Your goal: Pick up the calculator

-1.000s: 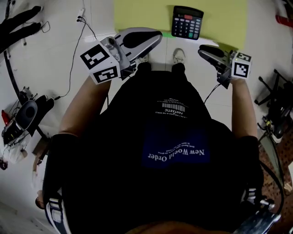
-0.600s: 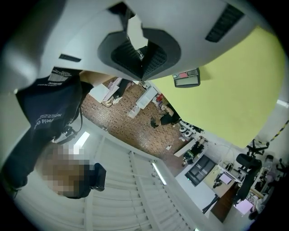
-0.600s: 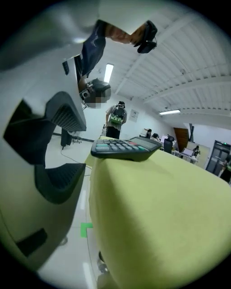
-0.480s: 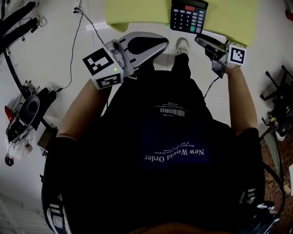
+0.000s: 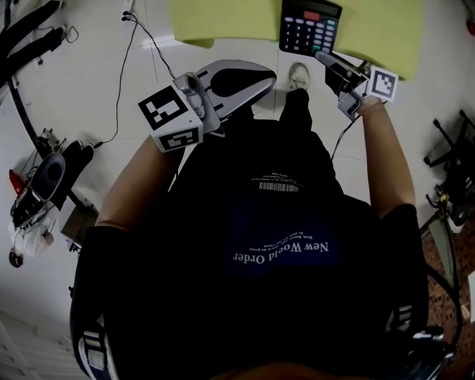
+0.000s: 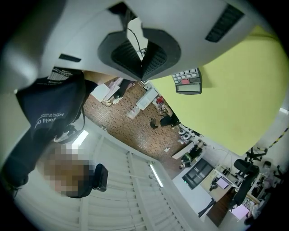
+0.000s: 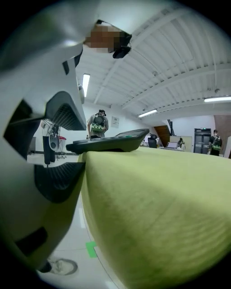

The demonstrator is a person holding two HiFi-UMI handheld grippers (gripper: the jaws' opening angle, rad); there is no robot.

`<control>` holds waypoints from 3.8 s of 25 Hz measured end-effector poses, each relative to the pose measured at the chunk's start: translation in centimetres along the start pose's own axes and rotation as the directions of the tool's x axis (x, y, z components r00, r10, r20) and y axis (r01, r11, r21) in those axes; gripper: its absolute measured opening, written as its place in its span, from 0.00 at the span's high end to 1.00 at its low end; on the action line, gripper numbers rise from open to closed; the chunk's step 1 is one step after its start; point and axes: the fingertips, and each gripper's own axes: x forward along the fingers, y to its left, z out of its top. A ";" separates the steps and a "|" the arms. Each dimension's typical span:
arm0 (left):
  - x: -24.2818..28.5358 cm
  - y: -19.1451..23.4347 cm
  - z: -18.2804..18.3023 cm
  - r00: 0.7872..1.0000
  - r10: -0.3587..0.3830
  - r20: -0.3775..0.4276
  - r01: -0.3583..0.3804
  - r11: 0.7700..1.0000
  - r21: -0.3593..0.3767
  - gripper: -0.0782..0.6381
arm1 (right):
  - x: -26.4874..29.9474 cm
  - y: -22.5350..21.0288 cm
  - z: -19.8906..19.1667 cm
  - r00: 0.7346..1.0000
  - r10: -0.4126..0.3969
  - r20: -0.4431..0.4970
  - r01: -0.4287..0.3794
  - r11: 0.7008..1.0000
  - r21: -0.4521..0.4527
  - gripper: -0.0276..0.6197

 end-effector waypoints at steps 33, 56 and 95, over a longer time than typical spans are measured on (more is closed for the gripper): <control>-2.2 -1.0 -1.8 0.999 0.001 0.046 0.000 1.000 -0.024 0.88 | 0.3 2.1 0.0 0.999 -0.011 0.049 0.007 0.997 0.075 0.88; -1.6 -1.5 -2.2 0.999 0.009 0.052 -0.008 1.000 -0.022 0.88 | 0.6 3.1 -0.1 0.996 -0.083 0.030 0.082 0.996 0.034 0.88; -16.9 -11.9 22.1 0.886 0.060 0.460 -0.212 0.935 0.285 0.88 | 1.2 45.1 6.5 0.954 0.245 0.171 -0.116 0.831 -0.543 0.89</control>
